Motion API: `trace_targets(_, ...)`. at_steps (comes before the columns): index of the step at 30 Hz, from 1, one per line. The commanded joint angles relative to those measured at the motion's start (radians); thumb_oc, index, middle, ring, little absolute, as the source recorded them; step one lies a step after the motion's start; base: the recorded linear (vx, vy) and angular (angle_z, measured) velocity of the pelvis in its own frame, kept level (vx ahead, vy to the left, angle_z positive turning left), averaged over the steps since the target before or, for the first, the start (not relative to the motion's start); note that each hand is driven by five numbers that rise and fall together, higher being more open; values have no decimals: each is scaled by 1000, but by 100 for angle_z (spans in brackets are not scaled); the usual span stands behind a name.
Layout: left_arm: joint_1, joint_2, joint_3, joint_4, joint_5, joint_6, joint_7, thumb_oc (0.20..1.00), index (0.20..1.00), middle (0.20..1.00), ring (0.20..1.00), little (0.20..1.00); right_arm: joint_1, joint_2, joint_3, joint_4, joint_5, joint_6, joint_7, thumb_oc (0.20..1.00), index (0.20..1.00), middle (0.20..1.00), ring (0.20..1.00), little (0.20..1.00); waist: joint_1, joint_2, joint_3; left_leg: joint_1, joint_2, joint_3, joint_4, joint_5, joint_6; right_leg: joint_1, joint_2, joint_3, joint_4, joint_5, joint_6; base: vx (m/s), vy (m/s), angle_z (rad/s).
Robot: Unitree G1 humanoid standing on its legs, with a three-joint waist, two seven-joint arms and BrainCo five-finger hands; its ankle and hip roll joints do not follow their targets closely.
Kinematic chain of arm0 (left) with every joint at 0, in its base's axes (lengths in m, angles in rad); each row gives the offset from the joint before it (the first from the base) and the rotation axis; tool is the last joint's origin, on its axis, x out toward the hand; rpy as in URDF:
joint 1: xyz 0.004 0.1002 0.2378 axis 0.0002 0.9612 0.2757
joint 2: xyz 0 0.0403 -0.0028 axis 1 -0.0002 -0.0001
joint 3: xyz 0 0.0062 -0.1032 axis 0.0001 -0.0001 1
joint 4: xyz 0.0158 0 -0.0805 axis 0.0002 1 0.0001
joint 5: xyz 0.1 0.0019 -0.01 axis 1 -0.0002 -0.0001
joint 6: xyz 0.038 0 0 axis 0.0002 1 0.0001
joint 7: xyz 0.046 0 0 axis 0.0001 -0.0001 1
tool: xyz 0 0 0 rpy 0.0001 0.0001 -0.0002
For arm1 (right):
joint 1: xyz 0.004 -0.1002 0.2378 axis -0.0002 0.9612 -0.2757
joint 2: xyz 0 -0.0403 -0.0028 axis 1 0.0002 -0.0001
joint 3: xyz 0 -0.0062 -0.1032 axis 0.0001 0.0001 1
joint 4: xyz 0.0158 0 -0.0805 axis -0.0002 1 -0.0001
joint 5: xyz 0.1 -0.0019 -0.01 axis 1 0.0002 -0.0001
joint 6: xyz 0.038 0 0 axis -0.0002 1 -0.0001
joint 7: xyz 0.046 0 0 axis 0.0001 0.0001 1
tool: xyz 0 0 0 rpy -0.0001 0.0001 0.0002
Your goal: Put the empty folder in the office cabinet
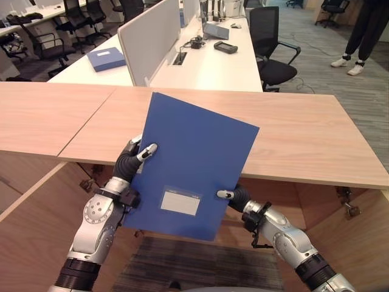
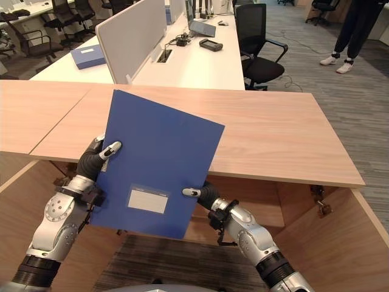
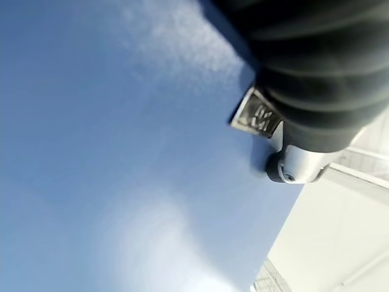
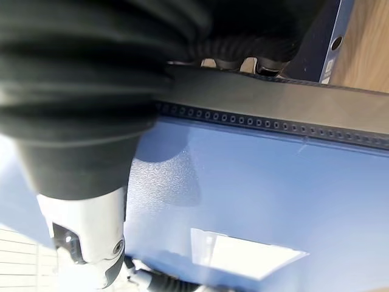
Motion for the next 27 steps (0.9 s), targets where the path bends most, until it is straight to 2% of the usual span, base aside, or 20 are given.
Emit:
trace_targets(1, -139, 7, -47, 27, 48, -41, 4, 200, 200, 200, 200, 200, -96, 63, 55, -91, 54, -55, 24, 1000, 1000, 1000, 1000, 1000, -10, -46, 12, 70, 67, 20, 22, -104, -50, 42, -46, 39, 32, -88, 63, 0, 0, 0)
trace_targets(4, -141, -4, -59, 28, 38, -38, 3, 200, 200, 200, 200, 200, -95, 66, 56, -80, 54, -58, 20, 1000, 1000, 1000, 1000, 1000, -11, -48, 13, 69, 66, 21, 22, -104, -50, 40, -46, 39, 34, -87, 64, 0, 0, 0)
trace_targets(5, -142, -10, -63, 26, 32, -37, 1, 200, 200, 200, 200, 200, -92, 65, 57, -75, 48, -56, 19, 730, 730, 730, 730, 730, -12, -48, 13, 69, 66, 20, 22, -104, -50, 40, -46, 38, 34, -87, 64, 0, 0, 0)
trace_targets(6, -139, -17, -64, 25, 22, -34, 1, 200, 200, 200, 200, 200, -88, 67, 59, -65, 45, -55, 16, 275, 275, 275, 275, 275, -12, -49, 12, 69, 67, 19, 22, -104, -50, 39, -46, 39, 33, -87, 65, 0, 0, 0)
trace_targets(7, -139, -30, -71, 34, 13, -33, 4, 200, 200, 200, 200, 200, -82, 70, 60, -41, 37, -51, 10, 200, 200, 200, 200, 200, -13, -49, 12, 68, 66, 18, 23, -105, -49, 39, -46, 39, 33, -87, 64, 0, 0, 0)
trace_targets(22, -127, -54, -84, 53, -2, -30, -6, 200, 200, 200, 200, 200, -63, 46, 56, -42, 33, -37, 39, 200, 200, 200, 200, 200, -15, -57, 15, 65, 66, 17, 21, -105, -49, 35, -44, 39, 33, -87, 65, 0, 0, 0)
trace_targets(23, -125, -53, -81, 52, 3, -32, -3, 388, 388, 388, 388, 388, -66, 41, 54, -42, 18, -43, 37, 200, 200, 200, 200, 200, -15, -57, 14, 66, 66, 17, 20, -105, -49, 36, -45, 38, 33, -86, 65, 0, 0, 0)
trace_targets(24, -126, -51, -79, 51, 7, -34, 1, 482, 482, 482, 482, 482, -67, 38, 52, -44, 8, -46, 35, 200, 200, 200, 200, 200, -15, -57, 14, 66, 66, 18, 20, -105, -48, 36, -45, 38, 32, -86, 65, 0, 0, 0)
trace_targets(25, -124, -50, -77, 52, 13, -36, 5, 909, 909, 909, 909, 909, -70, 33, 47, -45, -6, -51, 31, 200, 200, 200, 200, 200, -15, -57, 14, 67, 65, 18, 20, -105, -48, 37, -45, 38, 32, -86, 65, 0, 0, 0)
trace_targets(26, -122, -48, -72, 53, 20, -40, 11, 1000, 1000, 1000, 1000, 1000, -72, 26, 42, -50, -29, -58, 26, 200, 200, 200, 200, 200, -15, -57, 13, 67, 66, 18, 19, -105, -48, 37, -45, 37, 31, -86, 65, 0, 0, 0)
trace_targets(27, -122, -48, -72, 53, 20, -40, 11, 1000, 1000, 1000, 1000, 1000, -72, 26, 42, -50, -29, -58, 26, 200, 200, 200, 200, 200, -15, -57, 13, 67, 66, 18, 19, -105, -48, 37, -45, 37, 31, -86, 65, 0, 0, 0)
